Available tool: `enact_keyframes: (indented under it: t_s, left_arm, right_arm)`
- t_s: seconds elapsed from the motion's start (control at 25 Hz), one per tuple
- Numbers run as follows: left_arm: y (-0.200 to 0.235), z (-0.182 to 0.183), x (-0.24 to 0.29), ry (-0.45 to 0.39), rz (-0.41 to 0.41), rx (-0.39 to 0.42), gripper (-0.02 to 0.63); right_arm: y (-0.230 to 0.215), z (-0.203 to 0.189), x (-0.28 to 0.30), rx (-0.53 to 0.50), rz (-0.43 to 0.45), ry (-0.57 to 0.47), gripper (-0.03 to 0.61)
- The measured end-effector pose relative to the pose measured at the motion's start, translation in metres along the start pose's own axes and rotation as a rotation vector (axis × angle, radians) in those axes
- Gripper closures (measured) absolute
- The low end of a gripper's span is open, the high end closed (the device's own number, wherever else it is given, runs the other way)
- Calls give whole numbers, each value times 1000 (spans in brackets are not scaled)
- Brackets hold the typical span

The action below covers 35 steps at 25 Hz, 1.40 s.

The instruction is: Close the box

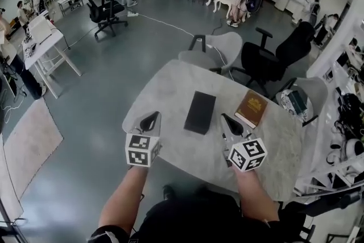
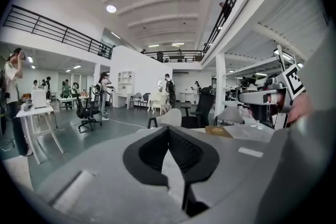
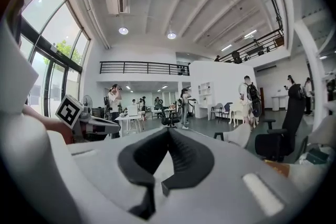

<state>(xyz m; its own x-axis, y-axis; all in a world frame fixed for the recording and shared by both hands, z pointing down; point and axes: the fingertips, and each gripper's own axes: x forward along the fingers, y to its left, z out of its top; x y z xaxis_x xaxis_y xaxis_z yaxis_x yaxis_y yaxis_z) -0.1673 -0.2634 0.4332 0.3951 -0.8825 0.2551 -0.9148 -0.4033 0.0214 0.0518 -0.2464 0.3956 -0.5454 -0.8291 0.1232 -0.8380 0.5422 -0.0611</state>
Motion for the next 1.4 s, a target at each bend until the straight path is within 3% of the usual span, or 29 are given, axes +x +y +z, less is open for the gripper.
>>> enact_keyframes:
  t_s: [0.12, 0.28, 0.56, 0.96, 1.4]
  left_arm:
    - [2, 14, -8, -51, -6, -80, 603]
    - [1, 27, -15, -117, 54, -106, 603]
    - [-25, 28, 11, -109, 18, -36, 604]
    - [-41, 32, 32, -80, -10, -59, 603]
    - [-52, 35, 41, -74, -39, -28, 603]
  right_arm:
    - [-7, -1, -6, -9, -1, 5, 577]
    - [-30, -1, -13, 14, -5, 7, 577]
    - [-53, -3, -24, 3, -24, -3, 577]
    - [-65, -13, -32, -11, 0, 24, 577]
    - [-69, -6, -27, -21, 9, 20, 577]
